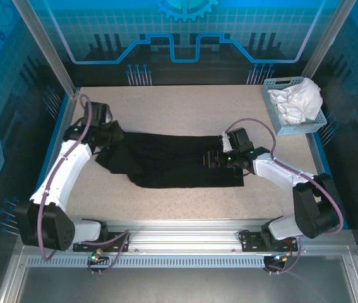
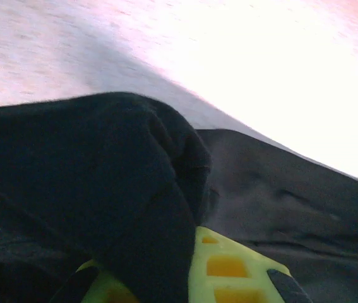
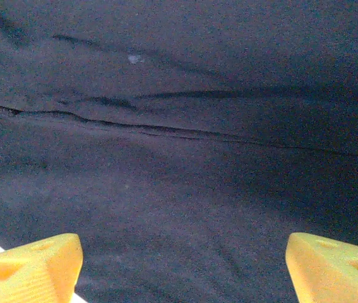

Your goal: Fold the inside-out t-shirt

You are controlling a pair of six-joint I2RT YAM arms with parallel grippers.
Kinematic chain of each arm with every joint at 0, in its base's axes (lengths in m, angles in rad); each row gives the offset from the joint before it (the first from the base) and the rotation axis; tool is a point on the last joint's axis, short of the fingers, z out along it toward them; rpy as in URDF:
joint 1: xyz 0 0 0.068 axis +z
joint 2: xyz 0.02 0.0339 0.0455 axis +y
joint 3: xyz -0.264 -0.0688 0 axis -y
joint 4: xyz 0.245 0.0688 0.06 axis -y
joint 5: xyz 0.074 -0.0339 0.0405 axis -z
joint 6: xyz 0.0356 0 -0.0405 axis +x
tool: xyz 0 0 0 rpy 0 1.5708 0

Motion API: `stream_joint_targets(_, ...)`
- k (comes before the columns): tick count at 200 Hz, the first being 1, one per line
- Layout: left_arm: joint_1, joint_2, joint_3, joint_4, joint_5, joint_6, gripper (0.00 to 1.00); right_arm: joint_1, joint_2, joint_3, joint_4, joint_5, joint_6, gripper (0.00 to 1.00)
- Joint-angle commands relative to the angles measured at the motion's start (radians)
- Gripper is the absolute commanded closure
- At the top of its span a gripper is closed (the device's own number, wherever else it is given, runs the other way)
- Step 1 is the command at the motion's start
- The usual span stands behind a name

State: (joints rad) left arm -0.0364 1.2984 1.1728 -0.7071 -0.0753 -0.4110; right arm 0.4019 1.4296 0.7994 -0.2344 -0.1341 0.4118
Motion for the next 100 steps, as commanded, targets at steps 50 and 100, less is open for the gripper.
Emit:
stream_joint_targets(50, 0.214, 0.073, 0.139, -0.092, -0.266, 0.257, 1.0, 0.027, 0.072, 0.041, 0.056, -0.047, 0.013, 0.14)
stream_joint_targets(100, 0.214, 0.137, 0.136, -0.075, -0.198, 0.229, 1.0, 0.08, 0.195, 0.176, 0.055, -0.097, 0.021, 0.19)
